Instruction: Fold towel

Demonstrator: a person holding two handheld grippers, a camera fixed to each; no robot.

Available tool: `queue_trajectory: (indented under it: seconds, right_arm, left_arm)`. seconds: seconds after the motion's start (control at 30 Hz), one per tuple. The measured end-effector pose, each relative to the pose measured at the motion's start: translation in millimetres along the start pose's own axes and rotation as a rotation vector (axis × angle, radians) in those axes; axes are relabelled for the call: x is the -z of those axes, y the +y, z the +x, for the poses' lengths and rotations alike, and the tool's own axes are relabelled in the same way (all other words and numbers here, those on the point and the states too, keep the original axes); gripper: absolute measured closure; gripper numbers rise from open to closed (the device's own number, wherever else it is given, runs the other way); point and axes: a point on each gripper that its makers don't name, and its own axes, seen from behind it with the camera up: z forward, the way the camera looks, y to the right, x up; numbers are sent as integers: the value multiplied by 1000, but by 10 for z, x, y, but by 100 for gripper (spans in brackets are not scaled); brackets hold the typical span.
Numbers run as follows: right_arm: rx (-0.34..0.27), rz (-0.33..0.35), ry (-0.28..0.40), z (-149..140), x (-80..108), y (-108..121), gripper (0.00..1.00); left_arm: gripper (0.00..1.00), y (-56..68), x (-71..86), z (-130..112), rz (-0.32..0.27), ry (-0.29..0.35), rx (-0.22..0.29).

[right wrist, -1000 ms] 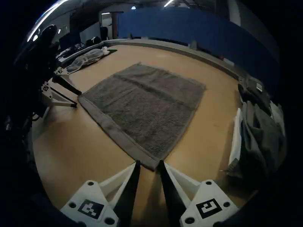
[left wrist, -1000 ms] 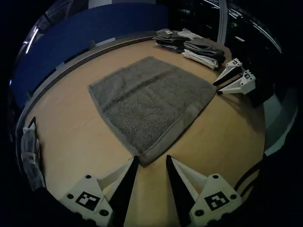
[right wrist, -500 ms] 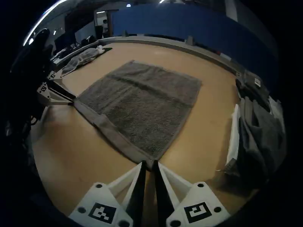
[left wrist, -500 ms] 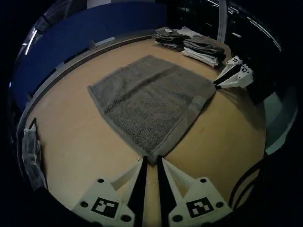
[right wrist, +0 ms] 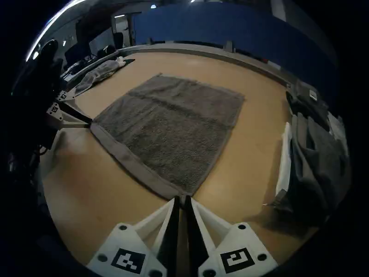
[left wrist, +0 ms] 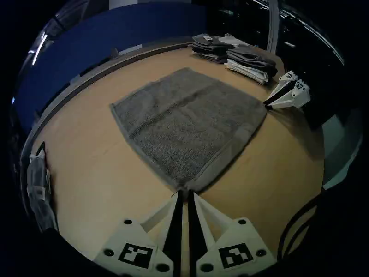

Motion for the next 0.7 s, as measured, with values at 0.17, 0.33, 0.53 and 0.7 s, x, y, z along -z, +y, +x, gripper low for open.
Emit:
queue_trajectory:
  seconds: [0.17,0.33,0.53,0.7]
  right_arm:
    - [13,-4,-2,3,5,6,91]
    - [13,-7,3,29,33,17,91]
    - [6,-14,26,113,120,31,91]
    - [3,-22,53,227,228,45,91]
  left_arm:
    - [93,-21,12,5,4,0,3]
    - [93,-27,56,48,8,13,12]
    - [93,-38,135,135,17,28,18]
    - [93,-42,224,206,24,39,37]
